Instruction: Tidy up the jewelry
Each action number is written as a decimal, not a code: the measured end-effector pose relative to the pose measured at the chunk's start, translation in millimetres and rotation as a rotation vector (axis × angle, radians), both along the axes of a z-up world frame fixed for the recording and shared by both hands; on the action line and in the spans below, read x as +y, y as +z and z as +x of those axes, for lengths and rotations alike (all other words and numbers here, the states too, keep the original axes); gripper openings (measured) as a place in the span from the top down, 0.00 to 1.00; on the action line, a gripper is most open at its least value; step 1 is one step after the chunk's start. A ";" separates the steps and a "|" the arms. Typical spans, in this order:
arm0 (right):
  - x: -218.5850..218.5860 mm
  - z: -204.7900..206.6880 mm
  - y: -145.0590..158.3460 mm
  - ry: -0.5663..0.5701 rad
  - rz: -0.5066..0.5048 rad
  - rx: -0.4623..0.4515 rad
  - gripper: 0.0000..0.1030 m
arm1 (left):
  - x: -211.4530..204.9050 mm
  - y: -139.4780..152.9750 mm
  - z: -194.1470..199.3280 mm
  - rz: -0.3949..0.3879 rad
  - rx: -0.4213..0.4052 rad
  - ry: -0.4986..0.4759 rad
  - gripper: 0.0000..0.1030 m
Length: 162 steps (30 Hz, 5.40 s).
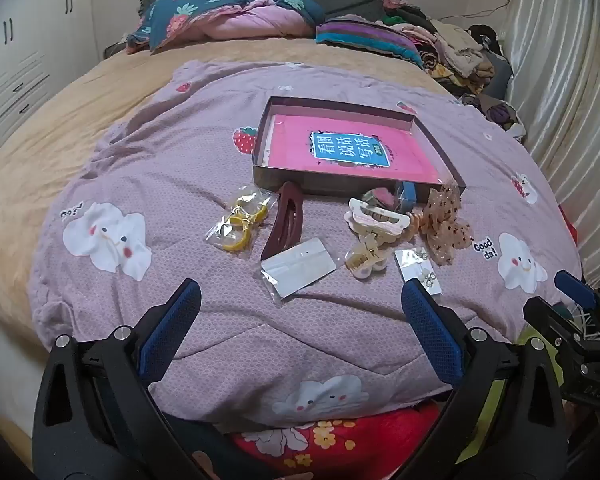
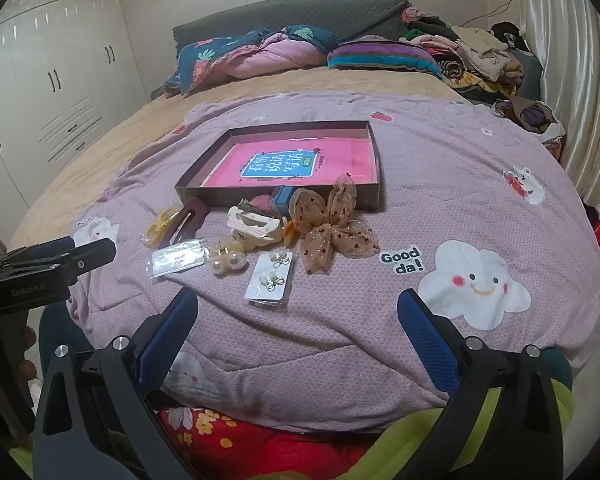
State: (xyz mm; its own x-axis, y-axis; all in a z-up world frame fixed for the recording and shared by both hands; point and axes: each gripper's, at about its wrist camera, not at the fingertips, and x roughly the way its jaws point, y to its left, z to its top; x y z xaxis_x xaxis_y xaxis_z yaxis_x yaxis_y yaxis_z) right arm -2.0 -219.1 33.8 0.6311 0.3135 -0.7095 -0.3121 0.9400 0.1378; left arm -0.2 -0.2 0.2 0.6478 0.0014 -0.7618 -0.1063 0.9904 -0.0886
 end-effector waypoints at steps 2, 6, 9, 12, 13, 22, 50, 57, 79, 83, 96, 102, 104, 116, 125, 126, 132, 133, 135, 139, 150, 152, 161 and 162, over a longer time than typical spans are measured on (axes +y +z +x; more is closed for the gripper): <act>0.1 -0.1 0.1 -0.001 -0.001 -0.002 0.04 | 0.2 -0.2 0.3 -0.004 0.003 0.000 0.09; 0.4 0.1 0.4 -0.001 -0.002 -0.002 0.04 | 0.3 -0.1 0.1 -0.004 0.001 0.000 0.09; 0.3 0.5 0.9 -0.002 -0.002 -0.002 0.04 | 0.4 0.0 0.0 -0.005 0.001 -0.001 0.09; 0.5 -0.3 0.7 -0.001 -0.002 -0.004 0.04 | 0.3 -0.1 0.1 -0.003 0.002 0.001 0.09; 0.6 -0.3 0.8 0.000 -0.002 -0.004 0.04 | 0.2 -0.1 0.1 -0.002 0.001 0.000 0.09; 0.1 0.4 1.7 0.000 -0.001 -0.004 0.04 | 0.4 -0.2 0.2 -0.003 0.002 -0.001 0.09; -0.1 -1.1 3.0 0.000 -0.001 -0.006 0.04 | 0.2 -0.1 0.2 -0.001 -0.002 0.001 0.09; -0.2 -1.2 2.6 -0.001 -0.001 -0.007 0.04 | 0.1 0.0 0.1 -0.001 -0.002 0.001 0.09; -0.9 1.4 0.3 -0.003 0.003 0.004 0.04 | 0.4 -0.2 -0.1 0.000 -0.002 0.003 0.09; 0.0 5.2 -1.5 0.000 0.004 0.013 0.04 | 4.7 -5.2 4.4 -0.005 0.002 0.019 0.09; 11.6 41.0 -9.5 0.038 -0.012 0.044 0.04 | 60.0 -14.1 14.9 -0.033 0.022 0.113 0.09; 23.1 58.8 -12.8 0.075 -0.029 0.048 0.04 | 73.5 -23.3 29.0 -0.034 0.060 0.091 0.09; 25.3 65.6 -15.3 0.081 -0.024 0.053 0.04 | 72.6 -25.8 35.7 -0.059 0.057 0.057 0.09; 13.6 96.2 -30.9 0.037 -0.028 0.081 0.04 | 30.9 -52.2 97.3 -0.132 0.135 -0.144 0.36; -3.3 125.8 -49.5 0.004 -0.040 0.120 0.04 | 21.5 -80.9 129.4 -0.113 0.230 -0.156 0.59; -4.3 129.6 -52.3 0.004 -0.038 0.126 0.04 | 20.7 -82.6 131.5 -0.110 0.235 -0.157 0.63; -3.7 153.3 -71.9 0.013 -0.044 0.167 0.04 | 15.2 -88.9 140.3 -0.085 0.238 -0.162 0.95; -2.3 157.0 -74.9 0.018 -0.046 0.170 0.04 | 15.4 -88.6 140.8 -0.085 0.234 -0.164 0.95; 2.6 163.0 -81.0 0.037 -0.056 0.180 0.07 | 17.1 -86.4 139.9 -0.100 0.227 -0.166 0.96; 10.6 172.8 -94.4 0.074 -0.070 0.213 0.33 | 19.4 -74.5 133.9 -0.107 0.205 -0.172 0.96; -12.6 164.1 -76.3 0.085 0.048 0.184 0.82 | 23.1 -34.1 137.5 -0.110 0.132 -0.176 0.96; -20.6 162.3 -69.0 0.074 0.060 0.172 0.84 | 23.0 -28.6 142.7 -0.104 0.120 -0.176 0.96; -50.1 157.4 -17.3 0.042 0.088 0.050 0.86 | 24.6 -10.4 175.5 -0.081 0.079 -0.169 0.96; -52.5 158.8 -12.3 0.037 0.088 0.035 0.86 | 25.1 -8.5 180.4 -0.079 0.075 -0.167 0.96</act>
State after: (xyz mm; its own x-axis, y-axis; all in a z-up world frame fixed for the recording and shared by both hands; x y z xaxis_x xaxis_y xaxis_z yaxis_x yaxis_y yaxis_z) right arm 156.8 -271.6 21.6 0.5931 0.3982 -0.6997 -0.3397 0.9117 0.2309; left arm 180.2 24.9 -8.3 0.5752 -0.1631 -0.8016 0.0497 0.9851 -0.1647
